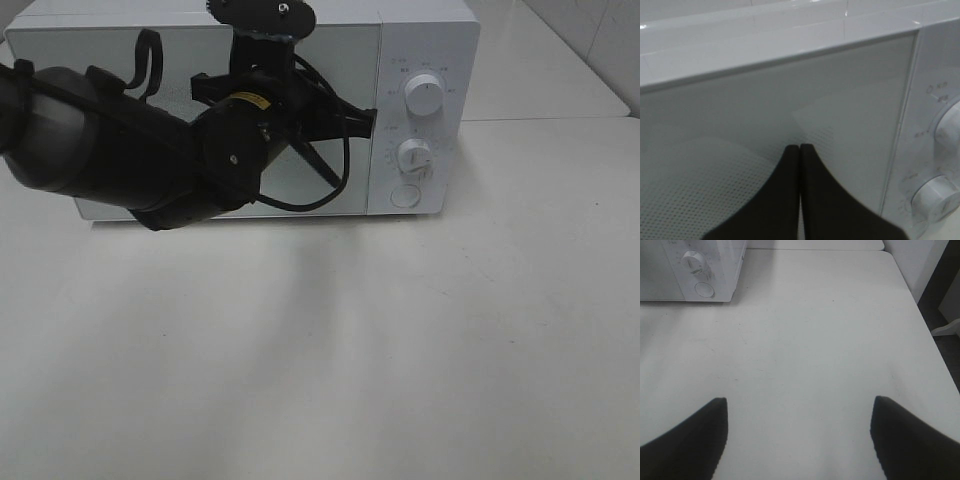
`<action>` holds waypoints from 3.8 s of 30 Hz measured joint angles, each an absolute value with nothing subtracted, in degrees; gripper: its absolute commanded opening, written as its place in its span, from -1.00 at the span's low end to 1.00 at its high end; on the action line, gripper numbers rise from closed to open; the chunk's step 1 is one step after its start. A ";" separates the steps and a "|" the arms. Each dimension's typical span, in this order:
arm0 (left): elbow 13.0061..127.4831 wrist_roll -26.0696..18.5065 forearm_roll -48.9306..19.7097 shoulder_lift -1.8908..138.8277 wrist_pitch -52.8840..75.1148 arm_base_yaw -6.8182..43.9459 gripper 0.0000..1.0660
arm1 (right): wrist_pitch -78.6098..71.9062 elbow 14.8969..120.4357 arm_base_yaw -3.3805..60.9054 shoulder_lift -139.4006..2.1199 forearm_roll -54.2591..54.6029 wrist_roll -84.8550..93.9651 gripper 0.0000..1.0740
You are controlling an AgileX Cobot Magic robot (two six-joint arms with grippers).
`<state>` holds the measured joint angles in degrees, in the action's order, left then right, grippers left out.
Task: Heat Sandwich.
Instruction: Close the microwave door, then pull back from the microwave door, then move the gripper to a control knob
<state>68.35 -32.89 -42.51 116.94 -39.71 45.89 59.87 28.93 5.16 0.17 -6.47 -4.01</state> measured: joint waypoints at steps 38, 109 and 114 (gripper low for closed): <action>53.00 -36.73 -47.61 102.73 -16.62 49.56 0.85 | 59.87 28.93 5.16 0.17 -6.47 -4.01 0.42; 34.55 -5.67 -2.23 17.25 63.03 -4.18 0.84 | 59.87 28.93 5.16 0.17 -6.47 -4.01 0.42; 31.05 -5.67 -2.23 10.83 63.03 -4.18 0.84 | 59.87 28.93 5.16 0.17 -6.47 -4.01 0.42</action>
